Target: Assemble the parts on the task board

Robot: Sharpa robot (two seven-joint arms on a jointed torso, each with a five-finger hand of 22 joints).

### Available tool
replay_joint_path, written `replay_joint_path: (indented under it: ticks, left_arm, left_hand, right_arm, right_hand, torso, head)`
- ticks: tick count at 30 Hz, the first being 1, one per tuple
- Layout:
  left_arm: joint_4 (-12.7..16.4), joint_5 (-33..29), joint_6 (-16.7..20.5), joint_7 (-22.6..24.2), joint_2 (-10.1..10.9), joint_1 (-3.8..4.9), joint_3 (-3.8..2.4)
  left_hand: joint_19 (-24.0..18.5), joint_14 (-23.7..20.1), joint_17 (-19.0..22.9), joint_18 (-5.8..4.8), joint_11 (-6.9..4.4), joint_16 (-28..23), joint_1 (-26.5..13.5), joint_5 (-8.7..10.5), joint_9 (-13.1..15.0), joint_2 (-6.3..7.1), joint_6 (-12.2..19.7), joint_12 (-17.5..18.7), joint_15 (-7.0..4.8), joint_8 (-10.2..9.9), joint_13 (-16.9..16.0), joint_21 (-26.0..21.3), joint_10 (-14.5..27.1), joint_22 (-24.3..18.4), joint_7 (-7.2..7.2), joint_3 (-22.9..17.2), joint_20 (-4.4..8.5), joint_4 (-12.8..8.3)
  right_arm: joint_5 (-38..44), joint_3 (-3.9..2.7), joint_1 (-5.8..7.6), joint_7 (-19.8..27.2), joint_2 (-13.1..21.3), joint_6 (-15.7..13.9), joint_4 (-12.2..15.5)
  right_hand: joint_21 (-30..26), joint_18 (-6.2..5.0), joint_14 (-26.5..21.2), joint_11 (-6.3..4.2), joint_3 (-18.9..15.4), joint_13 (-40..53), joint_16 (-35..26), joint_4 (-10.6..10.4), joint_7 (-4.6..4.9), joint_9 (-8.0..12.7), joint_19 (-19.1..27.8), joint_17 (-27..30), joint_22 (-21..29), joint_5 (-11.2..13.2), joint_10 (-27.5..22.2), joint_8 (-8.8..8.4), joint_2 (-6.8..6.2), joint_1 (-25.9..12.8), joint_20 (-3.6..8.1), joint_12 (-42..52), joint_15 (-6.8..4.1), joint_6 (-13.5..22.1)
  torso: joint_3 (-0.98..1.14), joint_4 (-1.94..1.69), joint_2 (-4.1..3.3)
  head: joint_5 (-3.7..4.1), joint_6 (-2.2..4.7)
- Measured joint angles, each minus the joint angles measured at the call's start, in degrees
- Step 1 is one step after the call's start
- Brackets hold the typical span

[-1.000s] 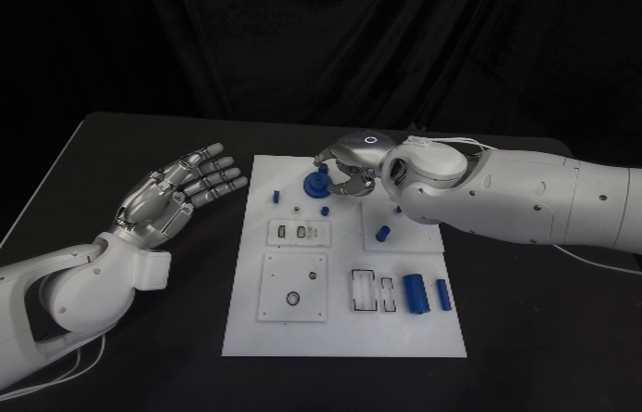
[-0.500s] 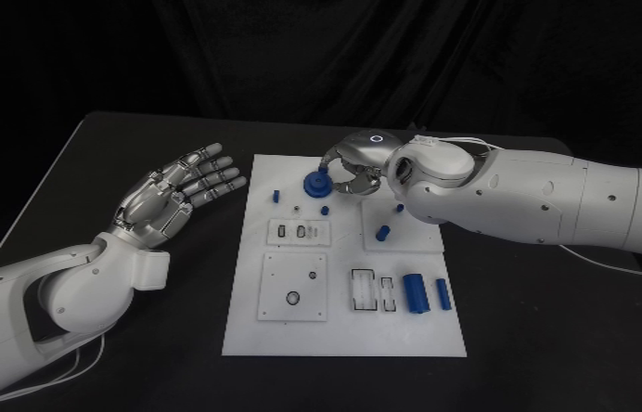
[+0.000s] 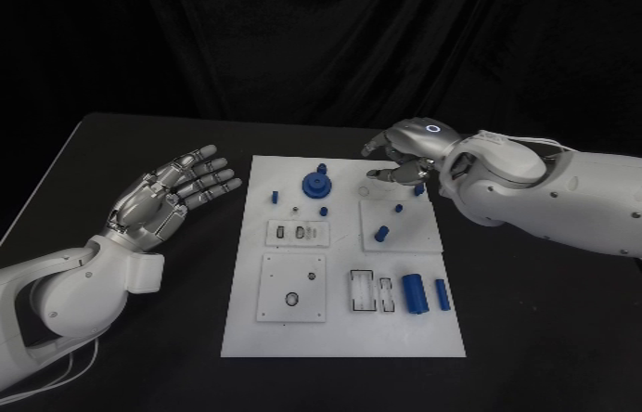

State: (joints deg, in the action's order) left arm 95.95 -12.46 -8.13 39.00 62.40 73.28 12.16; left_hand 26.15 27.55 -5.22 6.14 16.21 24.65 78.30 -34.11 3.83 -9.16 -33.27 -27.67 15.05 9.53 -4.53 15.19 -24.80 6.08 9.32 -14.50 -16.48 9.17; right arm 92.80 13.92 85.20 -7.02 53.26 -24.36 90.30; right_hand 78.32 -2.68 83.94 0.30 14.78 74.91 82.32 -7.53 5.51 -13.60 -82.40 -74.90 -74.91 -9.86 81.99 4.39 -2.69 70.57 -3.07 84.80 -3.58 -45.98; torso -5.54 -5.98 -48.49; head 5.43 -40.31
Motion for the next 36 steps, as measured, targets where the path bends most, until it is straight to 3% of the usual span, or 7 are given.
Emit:
replay_joint_path:
  ticks: [6, 13, 22, 36]
  left_arm:
    - [0.13, 0.00, 0.00, 0.00, 0.33, -0.01, 0.00]
    - [0.08, 0.00, 0.00, 0.00, 0.18, -0.01, 0.00]
    - [-0.22, -0.01, -0.07, 0.00, 0.07, -0.08, 0.00]
    - [-0.54, -0.01, -0.34, 0.00, 0.00, -0.21, 0.00]
  left_hand:
    - [0.00, 0.00, 0.00, 0.00, 0.00, -0.01, -0.23, 0.00, 0.00, 0.23, 0.00, 0.00, 0.00, 0.00, -0.05, 0.00, 0.00, 0.00, 0.00, 0.00, 0.00, 0.00]
    - [0.00, 0.00, 0.00, 0.00, -0.01, -0.02, -0.23, 0.00, 0.00, 0.23, -0.21, 0.00, 0.00, 0.00, -0.05, 0.00, 0.01, 0.00, 0.21, 0.00, 0.00, 0.00]
    - [0.00, 0.00, 0.00, 0.00, -0.01, -0.02, -0.22, 0.00, 0.00, 0.23, -0.21, -0.22, 0.00, 0.00, -0.04, 0.00, 0.01, 0.00, 0.21, 0.00, 0.00, 0.00]
    - [0.00, 0.00, 0.00, 0.00, 0.15, -0.03, -0.22, 0.00, 0.00, 0.23, -0.21, -0.22, 0.00, 0.00, -0.04, 0.00, -0.15, 0.00, 0.21, -0.16, 0.00, -0.16]
  right_arm:
    - [-0.88, 0.29, -0.84, 0.22, 6.83, -1.99, 2.57]
    - [-2.26, 0.42, -2.81, 0.11, 10.78, -3.03, 3.18]
    - [-3.59, 0.45, -5.44, -0.05, 11.67, -3.16, 1.66]
    - [-4.37, 0.43, -6.62, -0.42, 9.87, -2.65, -0.33]
  right_hand:
    - [0.67, 0.00, 0.00, -0.16, -1.02, 0.00, 0.26, -1.02, 0.04, 0.53, -0.33, 0.00, 0.00, 1.66, 1.06, 0.00, -0.32, -0.32, 0.33, 0.50, 0.00, -0.71]
    - [0.94, 0.00, 0.00, -0.25, -1.41, 0.00, -0.25, -1.41, 0.04, 1.03, -0.73, 0.00, 0.01, 1.69, 0.97, 0.00, -0.32, -0.32, 0.30, 0.42, 0.00, -0.70]
    - [0.00, 0.00, 0.00, -0.39, -1.89, -0.01, -1.35, -1.89, -0.18, 1.49, -0.52, 0.00, 0.00, 2.15, 0.18, -0.24, -0.65, 0.01, 0.52, -0.45, 0.00, -0.49]
    - [-0.51, 0.00, 0.00, -0.40, -2.16, 0.04, -2.28, -1.93, -0.17, 1.92, -0.52, 0.00, -0.03, 3.03, -0.23, -0.24, -1.47, 0.84, 0.51, -0.77, 0.00, -0.50]
  torso:
    - [0.00, 0.00, 0.02]
    - [-0.01, -0.10, 0.03]
    - [0.01, 0.08, 0.10]
    - [0.06, 0.17, 0.05]
  head:
    - [0.52, 0.30]
    - [0.99, 0.48]
    - [0.69, 0.29]
    - [0.59, 0.15]
